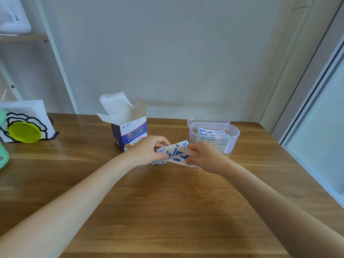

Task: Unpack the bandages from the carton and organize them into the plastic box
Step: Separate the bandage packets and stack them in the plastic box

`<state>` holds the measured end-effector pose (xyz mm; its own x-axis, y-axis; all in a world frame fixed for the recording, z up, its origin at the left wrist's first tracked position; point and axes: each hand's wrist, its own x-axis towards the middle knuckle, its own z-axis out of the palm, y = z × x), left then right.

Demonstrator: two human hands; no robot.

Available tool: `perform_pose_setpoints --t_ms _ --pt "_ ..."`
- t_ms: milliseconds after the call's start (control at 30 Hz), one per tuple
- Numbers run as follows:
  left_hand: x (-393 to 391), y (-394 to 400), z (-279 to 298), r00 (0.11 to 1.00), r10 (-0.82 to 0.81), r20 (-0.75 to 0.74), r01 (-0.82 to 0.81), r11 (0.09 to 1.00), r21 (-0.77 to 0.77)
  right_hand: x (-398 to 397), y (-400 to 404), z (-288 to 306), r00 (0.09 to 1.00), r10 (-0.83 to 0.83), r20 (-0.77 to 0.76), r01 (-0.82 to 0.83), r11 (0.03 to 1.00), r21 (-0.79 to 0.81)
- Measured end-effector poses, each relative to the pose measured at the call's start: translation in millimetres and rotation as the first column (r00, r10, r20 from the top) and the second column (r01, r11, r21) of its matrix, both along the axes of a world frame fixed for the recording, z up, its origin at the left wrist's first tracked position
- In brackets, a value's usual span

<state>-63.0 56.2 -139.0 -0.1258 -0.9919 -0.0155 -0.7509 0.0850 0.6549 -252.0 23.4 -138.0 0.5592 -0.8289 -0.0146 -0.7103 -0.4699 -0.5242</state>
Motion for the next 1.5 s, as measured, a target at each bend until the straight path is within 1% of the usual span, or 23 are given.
perform_pose_setpoints --t_ms 67,167,367,467,533,567,633,700,767,833,867,933,967,1000,1067,1133,1200,1233,1267,1333,1367,1433,1500 --pt "1.6 -0.2 -0.7 0.999 0.009 0.035 -0.009 1.0 -0.003 3.1 1.5 -2.2 1.0 0.02 -0.018 -0.02 1.0 0.02" --pt "3.5 1.5 -0.8 0.999 0.013 0.05 -0.014 1.0 0.013 9.8 3.5 -3.8 0.998 0.016 0.053 -0.02 0.997 0.075" --pt "17.2 3.6 -6.3 0.998 0.03 -0.055 -0.026 0.996 0.08 10.3 1.7 -4.6 0.958 -0.174 0.228 0.15 0.981 0.121" --pt "21.7 4.7 -7.4 0.995 0.049 -0.088 -0.04 0.994 0.1 7.9 0.7 -2.5 0.9 -0.245 0.36 0.134 0.942 0.306" --pt "23.6 4.2 -8.2 0.992 0.05 -0.117 -0.036 0.992 0.12 6.1 0.9 -2.7 0.879 -0.267 0.394 0.087 0.904 0.418" --pt "23.6 3.5 -8.5 0.99 0.052 -0.128 -0.036 0.991 0.126 5.3 0.8 -2.8 0.879 -0.265 0.397 0.067 0.892 0.448" --pt "22.7 2.1 -8.6 0.988 0.054 -0.146 -0.034 0.991 0.133 4.7 1.1 -2.0 0.894 -0.242 0.377 0.054 0.893 0.447" --pt "19.3 0.9 -7.4 0.981 0.049 -0.188 -0.023 0.99 0.137 5.8 3.4 0.9 0.938 -0.176 0.298 0.06 0.931 0.36" --pt "15.4 -1.1 -6.0 0.976 0.037 -0.214 -0.01 0.992 0.125 9.4 5.3 3.4 0.983 -0.073 0.168 0.044 0.984 0.17" --pt "11.9 -2.7 -5.2 0.977 0.029 -0.213 -0.007 0.994 0.106 13.2 7.4 4.8 0.998 -0.009 0.068 0.01 1.0 -0.016" --pt "10.4 -3.3 -5.7 0.979 0.025 -0.203 -0.004 0.995 0.102 13.8 8.1 5.2 1.0 0.011 0.016 -0.009 0.993 -0.12" --pt "8.1 -3.8 -6.9 0.986 0.003 -0.168 0.016 0.994 0.112 13.0 7.4 5.0 0.99 0.042 -0.133 -0.086 0.936 -0.342" --pt "7.2 -3.4 -7.1 0.989 -0.021 -0.146 0.038 0.992 0.118 12.2 6.5 3.2 0.978 0.048 -0.205 -0.132 0.898 -0.419" --pt "5.5 -2.5 -7.3 0.991 -0.052 -0.122 0.067 0.991 0.119 11.2 6.4 1.0 0.963 0.047 -0.266 -0.169 0.872 -0.459" --pt "3.0 -1.7 -7.7 0.992 -0.122 -0.029 0.125 0.987 0.103 11.3 7.2 -5.7 0.932 0.068 -0.355 -0.236 0.858 -0.455" --pt "1.5 -1.2 -8.4 0.985 -0.163 0.049 0.158 0.983 0.095 9.7 8.0 -13.8 0.919 0.08 -0.387 -0.259 0.861 -0.437" --pt "4.2 -1.3 -7.3 0.992 -0.129 0.004 0.129 0.99 0.049 6.2 7.4 -19.6 0.927 0.054 -0.372 -0.236 0.855 -0.461" --pt "7.9 -2.6 -6.5 0.996 -0.084 -0.02 0.084 0.996 -0.004 4.3 5.8 -21.3 0.929 0.029 -0.368 -0.219 0.847 -0.485" --pt "12.0 -5.2 -5.6 0.999 -0.033 -0.009 0.032 0.997 -0.065 2.1 4.6 -22.3 0.927 -0.002 -0.375 -0.204 0.836 -0.51" --pt "20.4 -11.7 -5.9 0.991 0.032 0.132 -0.014 0.991 -0.135 -1.7 2.3 -23.3 0.914 -0.042 -0.404 -0.193 0.83 -0.523" --pt "24.1 -15.8 -9.2 0.974 0.029 0.225 0.001 0.991 -0.131 -2.5 1.6 -24.2 0.905 -0.036 -0.423 -0.204 0.837 -0.507" --pt "26.9 -22.5 -19.0 0.911 -0.023 0.412 0.056 0.996 -0.068 -2.2 2.0 -26.5 0.897 0.004 -0.443 -0.224 0.866 -0.447" --pt "25.6 -26.4 -28.7 0.831 -0.072 0.552 0.079 0.997 0.011 -1.5 3.8 -29.5 0.913 0.041 -0.406 -0.224 0.883 -0.412"
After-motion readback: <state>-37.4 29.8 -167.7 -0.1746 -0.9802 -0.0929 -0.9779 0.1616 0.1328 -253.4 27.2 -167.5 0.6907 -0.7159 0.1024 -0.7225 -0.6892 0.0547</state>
